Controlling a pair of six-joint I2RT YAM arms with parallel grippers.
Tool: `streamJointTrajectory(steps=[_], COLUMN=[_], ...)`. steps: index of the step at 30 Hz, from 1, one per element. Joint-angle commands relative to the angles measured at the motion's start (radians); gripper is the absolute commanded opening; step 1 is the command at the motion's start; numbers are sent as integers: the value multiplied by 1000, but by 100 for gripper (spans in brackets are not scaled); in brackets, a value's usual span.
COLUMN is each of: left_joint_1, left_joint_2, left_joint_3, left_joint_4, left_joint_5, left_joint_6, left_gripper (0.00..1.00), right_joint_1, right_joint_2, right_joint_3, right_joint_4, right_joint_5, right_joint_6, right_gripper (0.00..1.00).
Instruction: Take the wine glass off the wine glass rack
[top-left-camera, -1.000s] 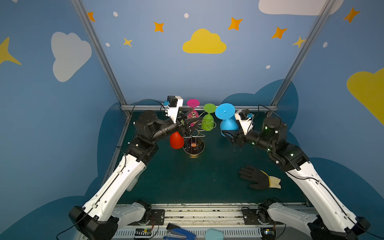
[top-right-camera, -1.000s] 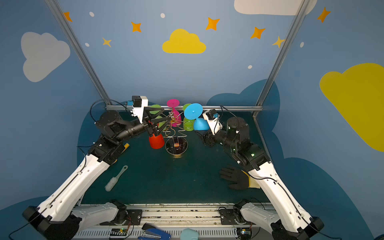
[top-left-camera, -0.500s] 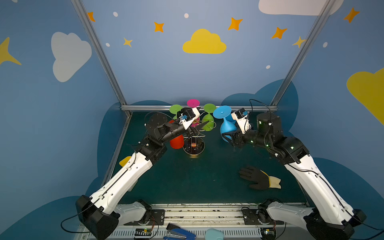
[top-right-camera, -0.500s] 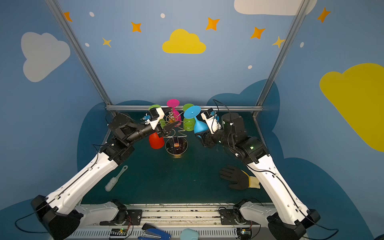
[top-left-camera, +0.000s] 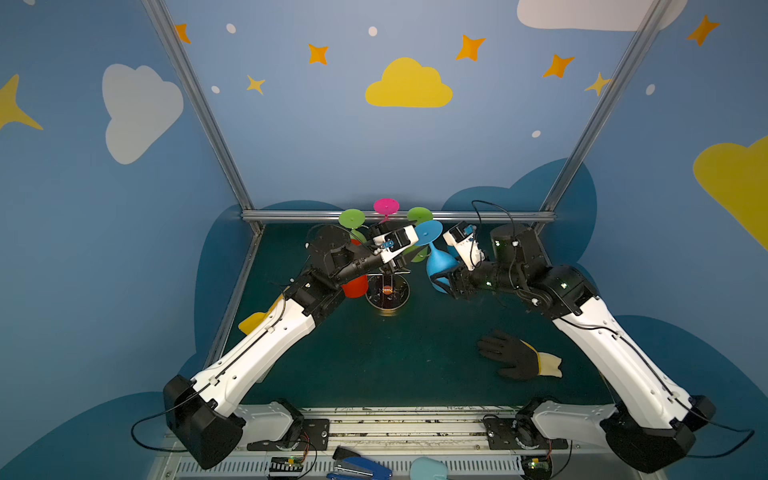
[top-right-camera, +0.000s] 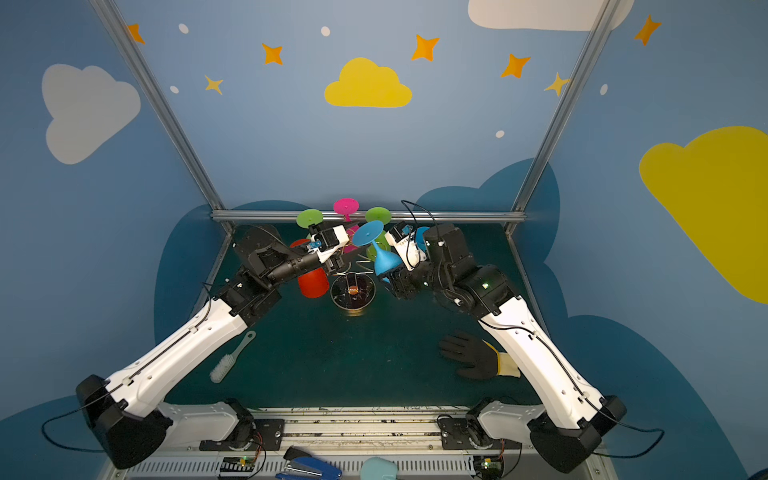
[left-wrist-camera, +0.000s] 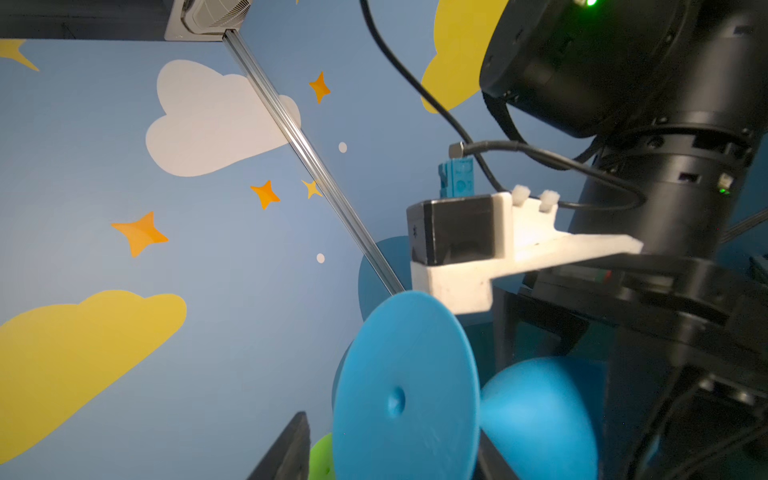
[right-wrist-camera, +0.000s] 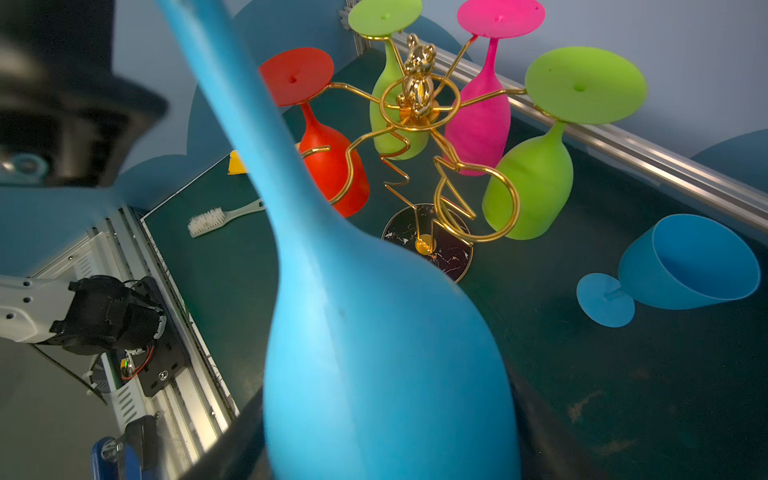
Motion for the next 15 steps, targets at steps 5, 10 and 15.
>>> streamJointTrajectory(steps=[5,10,15], left_joint_1=[-11,-17,-22], left_joint_2=[5,1,-4], left_joint_3=[27,9,-1], left_joint_4=[-19,5,21], left_joint_5=[-17,-26,-45], left_joint_6=[36,31,36], left_gripper=[34,33,17], right_joint_1=[13,14,14], right_joint_2=[6,21,19], right_joint_3=[44,52,50], right_joint_4=[-16,-20,-2], right_joint_5=[-5,-8,-30], right_joint_6=[13,14,18], right_gripper=[8,11,20])
